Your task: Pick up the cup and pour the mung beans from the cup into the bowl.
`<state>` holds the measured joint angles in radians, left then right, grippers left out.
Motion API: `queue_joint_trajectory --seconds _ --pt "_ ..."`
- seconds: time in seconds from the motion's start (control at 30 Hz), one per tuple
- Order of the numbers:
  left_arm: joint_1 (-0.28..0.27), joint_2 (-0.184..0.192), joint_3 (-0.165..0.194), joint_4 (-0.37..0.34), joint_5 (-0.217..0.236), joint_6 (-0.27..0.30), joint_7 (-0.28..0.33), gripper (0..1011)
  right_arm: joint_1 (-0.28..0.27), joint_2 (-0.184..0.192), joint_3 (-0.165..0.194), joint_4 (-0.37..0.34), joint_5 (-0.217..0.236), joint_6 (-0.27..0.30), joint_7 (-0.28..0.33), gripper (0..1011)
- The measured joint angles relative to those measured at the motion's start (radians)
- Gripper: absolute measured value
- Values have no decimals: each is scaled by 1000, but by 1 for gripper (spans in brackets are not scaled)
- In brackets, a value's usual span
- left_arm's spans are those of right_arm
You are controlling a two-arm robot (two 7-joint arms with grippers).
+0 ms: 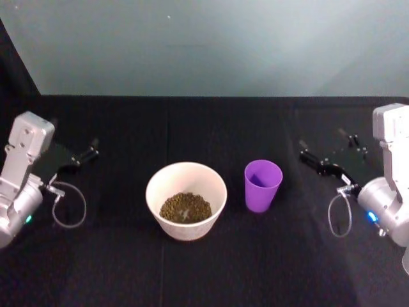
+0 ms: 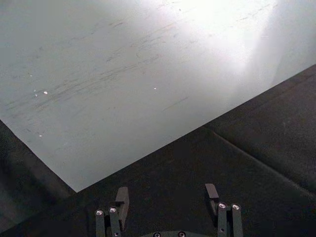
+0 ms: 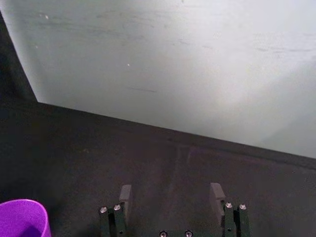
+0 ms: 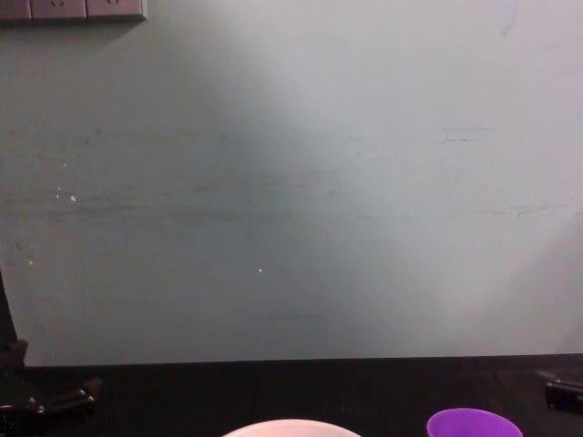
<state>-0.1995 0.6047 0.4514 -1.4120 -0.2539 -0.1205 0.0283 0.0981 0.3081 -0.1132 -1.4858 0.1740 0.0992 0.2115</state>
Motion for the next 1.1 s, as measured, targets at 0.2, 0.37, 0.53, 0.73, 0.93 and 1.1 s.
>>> queue_joint_trajectory --seconds 0.2,0.37,0.53,0.73,0.93,1.1 --pt "0 0 0 0 0 0 0 1000 0 -1 0 0 -1 3 -2 1000" --pt "0 0 0 0 0 0 0 1000 0 0 0 -1 0 1 -1 1000" --pt "0 0 0 0 0 0 0 1000 0 0 0 -2 0 -1 0 1000" --pt "0 0 0 0 0 0 0 1000 1 1 -1 -2 1 -2 1 1000" --pt "0 0 0 0 0 0 0 1000 1 1 -1 -2 1 -2 2 1000" --pt "0 0 0 0 0 0 0 1000 1 1 -1 -3 2 -3 2 1000"
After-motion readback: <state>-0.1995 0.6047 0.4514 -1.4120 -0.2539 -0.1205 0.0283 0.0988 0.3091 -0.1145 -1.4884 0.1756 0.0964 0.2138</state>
